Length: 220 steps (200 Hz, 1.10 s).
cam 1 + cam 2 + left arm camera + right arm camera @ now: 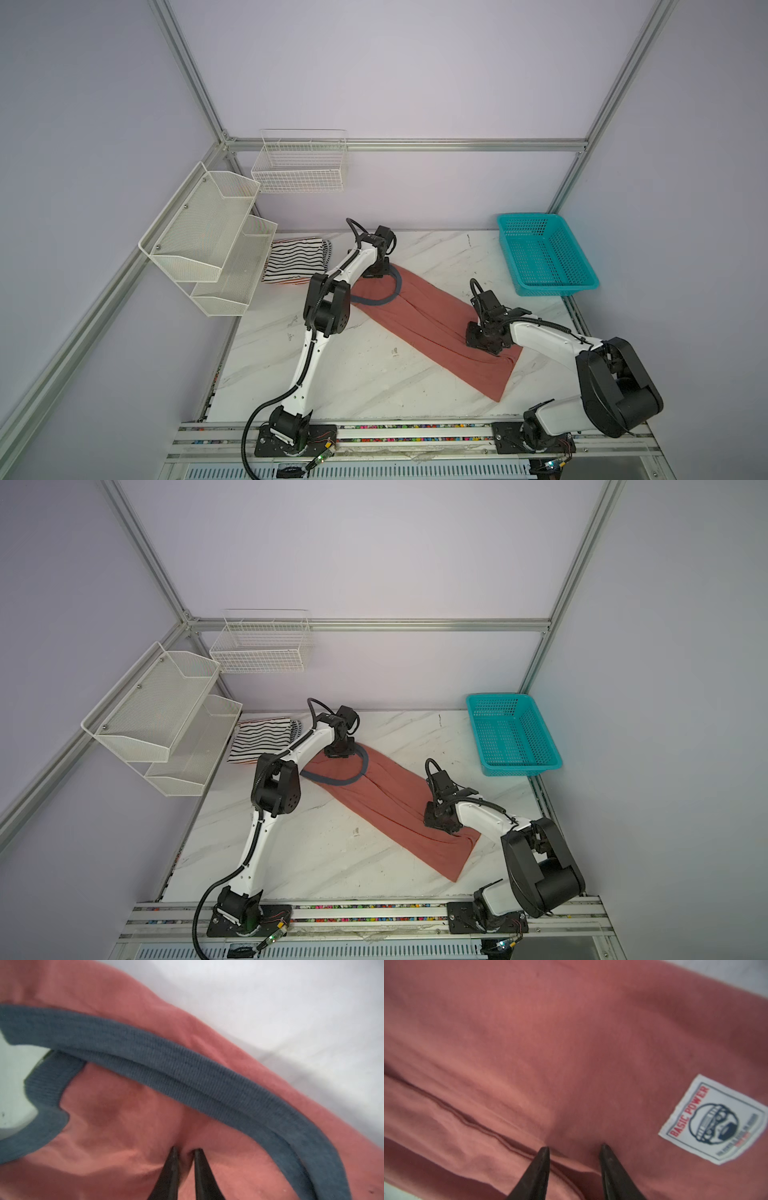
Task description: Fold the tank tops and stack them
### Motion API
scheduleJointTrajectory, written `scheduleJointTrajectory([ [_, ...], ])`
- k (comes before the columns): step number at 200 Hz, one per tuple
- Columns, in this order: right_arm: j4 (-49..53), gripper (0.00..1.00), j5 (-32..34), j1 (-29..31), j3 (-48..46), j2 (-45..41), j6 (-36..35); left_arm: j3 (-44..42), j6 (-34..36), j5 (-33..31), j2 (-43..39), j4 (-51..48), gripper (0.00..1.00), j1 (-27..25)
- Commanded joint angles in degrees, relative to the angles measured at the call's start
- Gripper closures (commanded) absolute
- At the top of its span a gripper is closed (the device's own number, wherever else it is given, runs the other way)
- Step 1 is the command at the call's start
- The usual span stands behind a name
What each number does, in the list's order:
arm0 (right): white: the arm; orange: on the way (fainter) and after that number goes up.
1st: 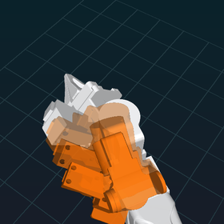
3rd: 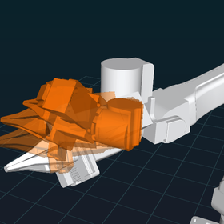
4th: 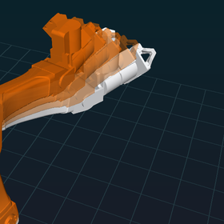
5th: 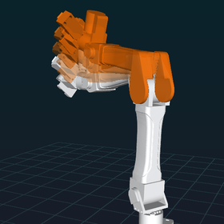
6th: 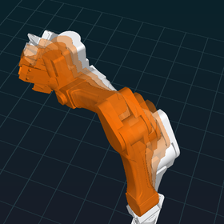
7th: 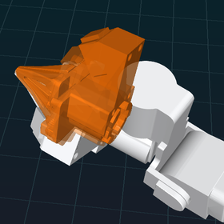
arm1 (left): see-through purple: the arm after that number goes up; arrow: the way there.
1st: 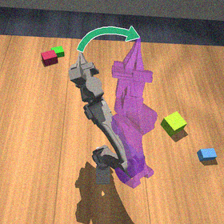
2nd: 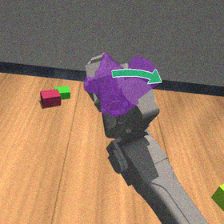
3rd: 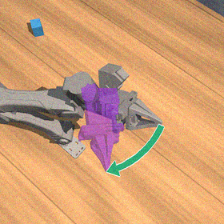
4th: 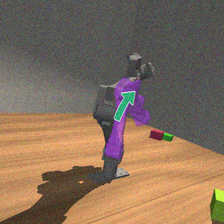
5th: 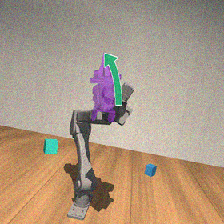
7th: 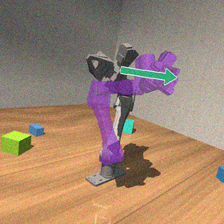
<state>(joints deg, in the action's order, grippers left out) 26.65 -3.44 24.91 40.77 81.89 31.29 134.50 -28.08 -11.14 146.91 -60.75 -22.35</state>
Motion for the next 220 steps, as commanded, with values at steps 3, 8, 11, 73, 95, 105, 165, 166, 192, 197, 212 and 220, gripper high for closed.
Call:
scheduleJointTrajectory([
  [3,3.95,0.56,-2.39,3.50,-2.87,-0.75,5.65,6.61,2.10,5.63,7.01,-2.73,0.83,-0.38],
  [8,3.87,0.56,-2.75,4.36,-3.31,-0.86,6.48,7.93,2.14,6.42,7.71,-2.70,0.84,-0.35],
  [11,3.85,0.56,-2.92,4.87,-3.57,-0.85,7.00,8.69,2.15,6.98,8.11,-2.62,0.84,-0.33],
  [73,1.89,0.56,-6.12,17.41,-7.04,-4.33,20.90,11.57,3.45,15.17,9.91,7.82,0.84,-1.88],
  [95,0.09,0.55,-6.62,22.15,-6.61,-4.83,25.62,11.93,4.48,17.19,10.24,11.62,0.84,-2.67],
  [105,-1.76,0.55,-7.35,24.31,-6.26,-4.11,26.57,11.93,5.14,18.90,10.56,13.76,0.84,-2.84],
  [165,-9.98,0.51,-9.39,35.63,-0.39,8.82,31.29,14.04,2.91,27.00,14.55,22.88,0.83,-2.96],
  [166,-10.10,0.51,-9.39,35.73,-0.32,8.95,31.29,14.04,2.84,27.11,14.64,23.09,0.83,-2.96],
  [192,-10.25,0.51,-8.59,36.92,3.04,12.60,30.88,14.08,1.80,28.09,14.26,25.55,0.83,-2.96],
  [197,-9.95,0.50,-8.18,36.97,3.60,12.93,30.71,14.04,1.80,27.94,13.94,25.59,0.83,-2.96],
  [212,-9.00,0.50,-7.36,37.07,4.98,13.31,30.18,13.48,2.22,27.26,12.34,25.77,0.83,-3.03],
  [220,-8.10,0.50,-6.61,37.06,5.95,13.23,29.84,12.72,2.53,26.58,11.27,25.84,0.82,-2.97],
])
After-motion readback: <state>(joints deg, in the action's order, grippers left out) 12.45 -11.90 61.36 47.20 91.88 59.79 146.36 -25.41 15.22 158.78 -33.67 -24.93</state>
